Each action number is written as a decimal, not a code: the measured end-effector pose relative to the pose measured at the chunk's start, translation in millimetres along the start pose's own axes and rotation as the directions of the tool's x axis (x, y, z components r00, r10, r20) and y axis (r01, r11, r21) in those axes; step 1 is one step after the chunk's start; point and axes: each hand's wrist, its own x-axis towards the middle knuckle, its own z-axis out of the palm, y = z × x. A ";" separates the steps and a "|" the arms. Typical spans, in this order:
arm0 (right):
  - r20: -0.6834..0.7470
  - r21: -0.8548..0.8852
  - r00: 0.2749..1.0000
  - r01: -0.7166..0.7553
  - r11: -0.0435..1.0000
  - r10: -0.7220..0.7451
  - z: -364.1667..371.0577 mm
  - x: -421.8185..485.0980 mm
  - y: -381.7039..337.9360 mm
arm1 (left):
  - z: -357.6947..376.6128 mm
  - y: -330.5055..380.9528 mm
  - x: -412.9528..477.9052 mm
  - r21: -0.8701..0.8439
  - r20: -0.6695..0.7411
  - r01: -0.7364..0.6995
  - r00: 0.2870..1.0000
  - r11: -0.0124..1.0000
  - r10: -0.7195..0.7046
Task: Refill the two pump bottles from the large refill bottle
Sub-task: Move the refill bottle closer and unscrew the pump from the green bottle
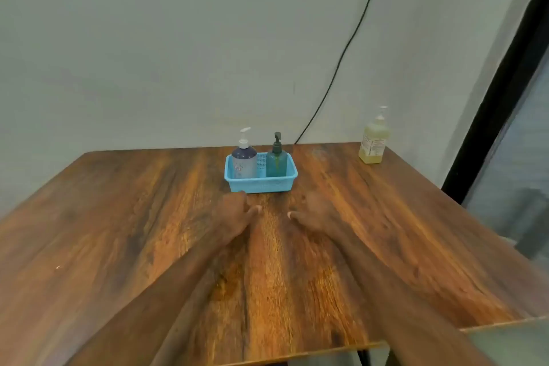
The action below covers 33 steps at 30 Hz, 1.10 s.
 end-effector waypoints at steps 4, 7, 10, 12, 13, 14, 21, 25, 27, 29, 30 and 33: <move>-0.087 0.123 0.987 0.148 0.981 -0.138 -21.6 44.8 -1.2 | -8.3 -9.7 10.1 -0.135 -0.226 0.035 0.972 0.990 -0.065; -0.014 0.195 0.987 0.157 0.968 -0.158 -5.4 91.5 23.5 | -13.4 -14.8 34.2 -0.278 -0.099 -0.005 0.995 0.960 -0.023; -0.085 0.182 0.990 0.130 0.975 -0.116 6.6 92.2 16.9 | -9.9 -26.4 59.0 -0.265 -0.048 -0.003 0.999 0.964 -0.010; -0.115 0.153 0.987 0.130 0.980 -0.113 13.7 95.4 14.8 | -3.2 -30.0 67.8 -0.130 -0.059 0.010 0.998 0.992 -0.017; -0.132 0.146 0.985 0.133 0.980 -0.114 17.0 100.7 17.3 | -0.4 -30.0 70.2 -0.110 -0.062 0.016 0.998 0.994 -0.023; -0.155 0.148 0.981 0.137 0.979 -0.114 20.8 104.5 19.1 | 2.4 -31.2 73.1 -0.100 -0.079 0.015 0.997 0.995 -0.023; -0.200 0.222 0.974 0.146 0.964 -0.102 23.0 107.0 19.1 | 0.7 -35.8 73.8 -0.149 -0.172 0.006 0.985 0.989 -0.032; -0.243 0.230 0.959 0.205 0.951 -0.147 16.9 92.5 20.1 | -4.6 -34.9 61.7 -0.150 -0.201 -0.036 0.980 0.988 0.005; -0.277 0.234 0.949 0.220 0.947 -0.152 12.7 82.1 21.3 | -8.0 -29.9 50.0 -0.149 -0.224 -0.050 0.974 0.988 0.015; -0.299 0.230 0.940 0.237 0.944 -0.164 7.4 68.4 22.2 | -12.5 -25.7 37.0 -0.165 -0.232 -0.069 0.972 0.984 0.030; -0.304 0.222 0.936 0.251 0.942 -0.178 5.1 61.6 22.6 | -14.6 -23.9 30.6 -0.174 -0.236 -0.079 0.971 0.982 0.036; -0.319 0.186 0.917 0.308 0.933 -0.239 -3.4 37.8 21.8 | -21.0 -19.9 9.7 -0.200 -0.244 -0.089 0.969 0.976 0.038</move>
